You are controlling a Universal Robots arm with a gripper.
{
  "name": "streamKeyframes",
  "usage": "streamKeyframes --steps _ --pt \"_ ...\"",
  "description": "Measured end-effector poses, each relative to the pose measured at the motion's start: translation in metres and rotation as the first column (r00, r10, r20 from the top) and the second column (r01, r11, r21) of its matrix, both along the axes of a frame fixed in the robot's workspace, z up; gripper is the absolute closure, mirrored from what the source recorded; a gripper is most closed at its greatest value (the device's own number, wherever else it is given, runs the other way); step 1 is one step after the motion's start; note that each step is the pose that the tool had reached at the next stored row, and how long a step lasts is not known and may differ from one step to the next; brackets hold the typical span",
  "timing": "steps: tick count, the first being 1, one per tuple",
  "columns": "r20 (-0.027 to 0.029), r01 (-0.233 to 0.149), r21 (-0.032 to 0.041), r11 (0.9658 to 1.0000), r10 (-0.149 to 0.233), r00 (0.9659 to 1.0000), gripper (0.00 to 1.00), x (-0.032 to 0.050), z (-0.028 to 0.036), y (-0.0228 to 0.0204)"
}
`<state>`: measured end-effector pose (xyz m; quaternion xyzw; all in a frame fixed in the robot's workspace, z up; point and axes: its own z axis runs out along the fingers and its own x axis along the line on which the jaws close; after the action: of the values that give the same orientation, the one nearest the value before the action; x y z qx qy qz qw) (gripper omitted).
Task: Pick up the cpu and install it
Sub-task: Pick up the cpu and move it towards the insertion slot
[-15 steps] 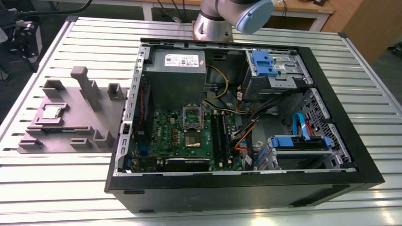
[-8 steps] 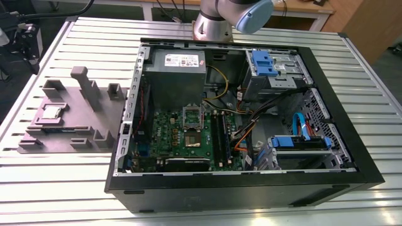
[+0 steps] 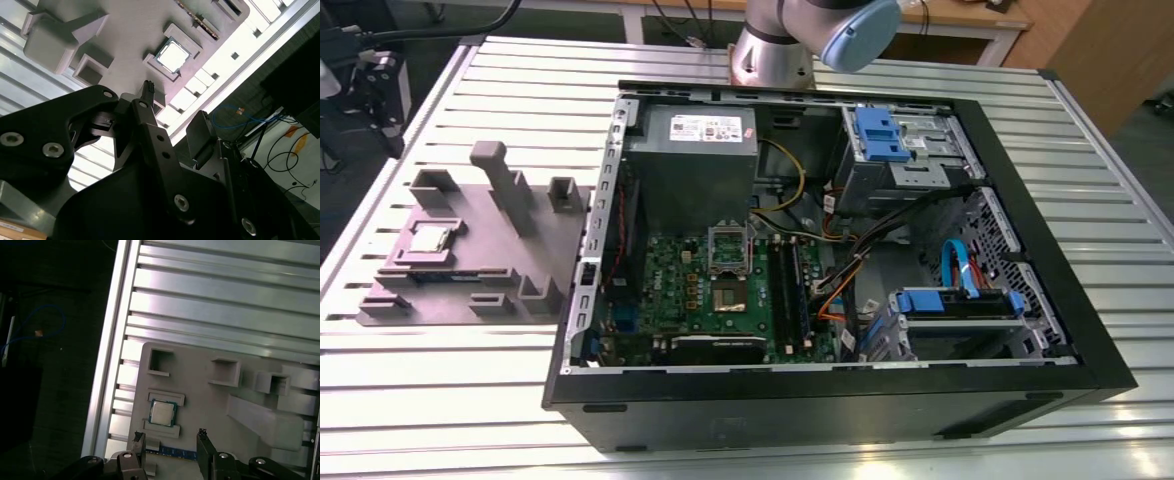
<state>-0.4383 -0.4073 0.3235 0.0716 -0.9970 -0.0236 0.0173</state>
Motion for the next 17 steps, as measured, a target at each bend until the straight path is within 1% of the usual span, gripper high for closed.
streamKeyframes --steps 3,8,14,17 --pt "-0.0022 -0.001 -0.0003 1.0000 0.001 1.0000 0.47 0.0000 -0.0022 -0.0002" --pt "-0.0020 0.002 -0.0002 1.0000 -0.002 1.0000 0.47 0.0000 -0.0073 -0.0003" --pt "-0.0021 0.033 -0.0002 0.9995 -0.033 0.9995 0.47 0.0000 -0.0128 -0.0003" --pt "-0.0021 0.035 -0.0002 0.9994 -0.035 0.9994 0.47 0.0000 -0.0152 -0.0004"
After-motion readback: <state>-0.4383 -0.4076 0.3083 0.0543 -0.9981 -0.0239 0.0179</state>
